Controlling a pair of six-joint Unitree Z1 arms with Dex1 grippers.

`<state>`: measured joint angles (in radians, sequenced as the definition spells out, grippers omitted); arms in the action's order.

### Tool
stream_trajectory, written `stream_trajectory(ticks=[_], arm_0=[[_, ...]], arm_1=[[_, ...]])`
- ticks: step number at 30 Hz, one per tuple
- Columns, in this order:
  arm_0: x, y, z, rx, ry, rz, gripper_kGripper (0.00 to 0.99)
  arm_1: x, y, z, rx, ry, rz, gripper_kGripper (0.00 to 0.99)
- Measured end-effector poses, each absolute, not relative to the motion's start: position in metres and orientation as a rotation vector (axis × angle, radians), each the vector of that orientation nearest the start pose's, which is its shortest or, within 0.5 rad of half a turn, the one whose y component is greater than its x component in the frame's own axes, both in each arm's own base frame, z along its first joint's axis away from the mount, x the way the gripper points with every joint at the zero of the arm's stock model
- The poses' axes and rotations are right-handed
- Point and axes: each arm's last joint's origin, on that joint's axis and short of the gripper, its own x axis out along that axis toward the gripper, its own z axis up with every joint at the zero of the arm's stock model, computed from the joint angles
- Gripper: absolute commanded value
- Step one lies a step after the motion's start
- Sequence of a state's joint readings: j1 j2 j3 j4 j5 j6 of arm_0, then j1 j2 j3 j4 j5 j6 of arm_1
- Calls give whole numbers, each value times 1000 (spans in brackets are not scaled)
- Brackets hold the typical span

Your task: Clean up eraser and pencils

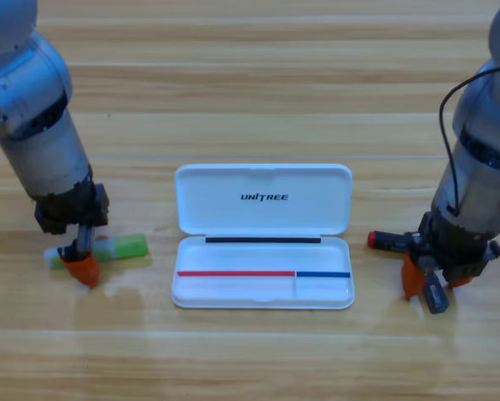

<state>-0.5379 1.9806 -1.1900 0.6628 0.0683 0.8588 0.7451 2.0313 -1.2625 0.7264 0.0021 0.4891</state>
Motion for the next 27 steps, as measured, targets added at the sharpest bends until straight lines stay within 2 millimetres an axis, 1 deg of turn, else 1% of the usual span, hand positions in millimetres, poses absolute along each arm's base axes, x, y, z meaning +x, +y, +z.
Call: stream_trajectory(ticks=[1,4,9,10,12,13,14,15,16,17,18,20,22,27], arm_0=[[300,-174,191,1129,1178,-986,804],[301,-173,190,1129,1177,-985,727],[302,-173,186,1141,1185,-999,712],[302,-173,186,1144,1184,-1001,657],[302,-173,186,1145,1183,-1003,572],[302,-173,186,1145,1183,-1004,518],[302,-173,185,1146,1183,-1008,442],[302,-173,185,1146,1182,-1014,337],[302,-173,185,1148,1181,-1020,210],[301,-173,185,1155,1177,-1029,69],[301,-173,185,1164,1172,-1039,0],[301,-173,185,1180,1162,-1058,0],[301,-173,185,1185,1159,-1063,0],[300,-172,188,1188,1154,-1064,0]], arm_1=[[266,244,188,-150,1510,241,0],[268,242,187,-120,1531,255,0],[269,239,188,-96,1566,271,0],[268,239,189,-117,1584,299,0],[269,241,197,-252,1595,420,0],[272,243,204,-338,1573,510,0],[275,245,212,-481,1521,642,0],[277,247,218,-618,1466,759,0],[279,247,224,-707,1416,832,0],[279,247,228,-763,1385,848,0],[277,246,232,-797,1367,854,0],[273,245,240,-900,1305,947,0],[270,249,244,-981,1247,1032,0],[265,271,258,-1059,1123,1152,0]])
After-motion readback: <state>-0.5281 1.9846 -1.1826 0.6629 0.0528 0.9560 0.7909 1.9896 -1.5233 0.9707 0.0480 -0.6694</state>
